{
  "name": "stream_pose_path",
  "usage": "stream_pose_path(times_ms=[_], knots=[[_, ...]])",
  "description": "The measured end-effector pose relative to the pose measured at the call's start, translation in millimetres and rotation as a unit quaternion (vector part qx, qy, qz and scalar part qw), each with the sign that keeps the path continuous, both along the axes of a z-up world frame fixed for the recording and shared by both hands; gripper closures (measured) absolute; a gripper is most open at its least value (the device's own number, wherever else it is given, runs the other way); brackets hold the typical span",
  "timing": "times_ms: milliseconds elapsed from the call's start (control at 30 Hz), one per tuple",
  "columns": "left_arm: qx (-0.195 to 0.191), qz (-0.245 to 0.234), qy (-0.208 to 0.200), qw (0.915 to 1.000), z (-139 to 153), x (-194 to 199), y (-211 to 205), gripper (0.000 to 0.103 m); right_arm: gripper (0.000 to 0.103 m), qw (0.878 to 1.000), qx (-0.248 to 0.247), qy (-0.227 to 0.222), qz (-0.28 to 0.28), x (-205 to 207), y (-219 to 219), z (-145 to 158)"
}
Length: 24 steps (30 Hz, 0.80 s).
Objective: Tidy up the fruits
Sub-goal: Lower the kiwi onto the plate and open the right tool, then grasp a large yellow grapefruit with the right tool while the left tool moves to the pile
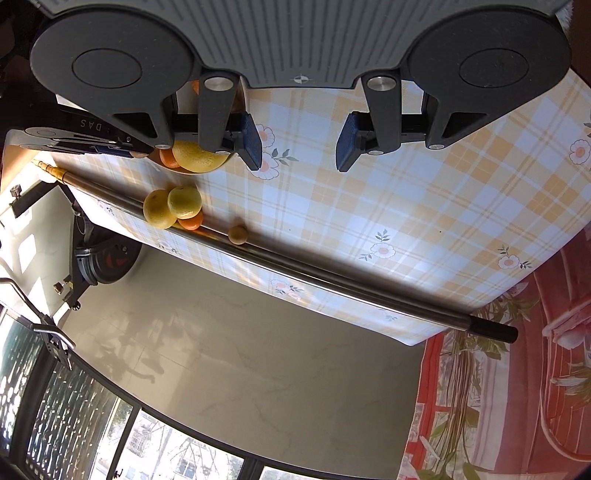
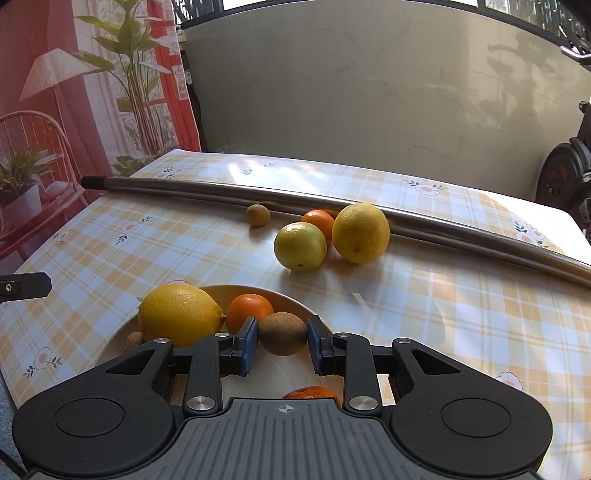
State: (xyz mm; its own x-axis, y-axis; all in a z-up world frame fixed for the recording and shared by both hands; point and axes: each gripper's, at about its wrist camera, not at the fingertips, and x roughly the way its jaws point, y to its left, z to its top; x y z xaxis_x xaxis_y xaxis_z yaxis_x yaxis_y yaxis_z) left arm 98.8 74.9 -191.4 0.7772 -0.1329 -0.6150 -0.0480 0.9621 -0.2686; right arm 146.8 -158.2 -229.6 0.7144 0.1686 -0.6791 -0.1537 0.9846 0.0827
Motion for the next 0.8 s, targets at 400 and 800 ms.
stream_pose_path(times_ms=[400, 800], knots=[[0.004, -0.009, 0.001, 1.0, -0.7, -5.4, -5.0, 0.057, 0.074, 1.0, -0.019, -0.024, -0.001, -6.2, 4.6, 10.2], [0.026, -0.024, 0.008, 0.9993, 2.2, -13.4, -23.1, 0.055, 0.071, 0.996, 0.053, -0.063, -0.045, -62.5, -14.5, 27.8]])
